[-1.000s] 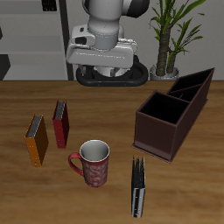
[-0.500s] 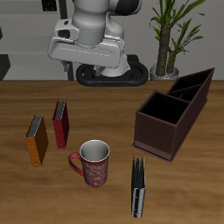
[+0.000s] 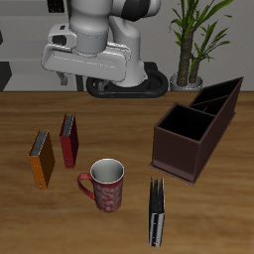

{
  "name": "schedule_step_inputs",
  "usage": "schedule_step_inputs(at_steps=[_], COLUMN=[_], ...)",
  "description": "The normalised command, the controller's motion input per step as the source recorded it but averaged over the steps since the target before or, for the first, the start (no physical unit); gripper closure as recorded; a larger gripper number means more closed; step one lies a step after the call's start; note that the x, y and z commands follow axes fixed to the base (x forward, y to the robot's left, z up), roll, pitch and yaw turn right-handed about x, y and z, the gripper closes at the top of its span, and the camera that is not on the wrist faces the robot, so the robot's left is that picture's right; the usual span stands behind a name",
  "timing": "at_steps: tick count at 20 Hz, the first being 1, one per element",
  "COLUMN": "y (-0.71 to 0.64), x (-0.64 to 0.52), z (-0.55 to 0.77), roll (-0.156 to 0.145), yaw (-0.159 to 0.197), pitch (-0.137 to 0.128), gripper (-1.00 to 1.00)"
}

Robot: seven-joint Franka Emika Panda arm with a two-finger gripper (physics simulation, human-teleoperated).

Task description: Place the red mug into the left desk caddy's left compartment

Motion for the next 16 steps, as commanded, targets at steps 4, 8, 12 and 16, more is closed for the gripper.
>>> schedule_step_inputs(at_steps=[4, 8, 12, 16], y=[-0.27, -0.1, 0.16, 0.31], x=[0.28, 0.3, 0.33, 0.27], z=[-0.15, -0.14, -0.17, -0.14], roll=[-0.049, -0.032, 0.009, 0.03], yaw=[-0.092, -0.072, -0.038, -0.032], pitch=[-0.006, -0.009, 0.013, 0.0], gripper=[-1.0, -1.0, -1.0, -1.0])
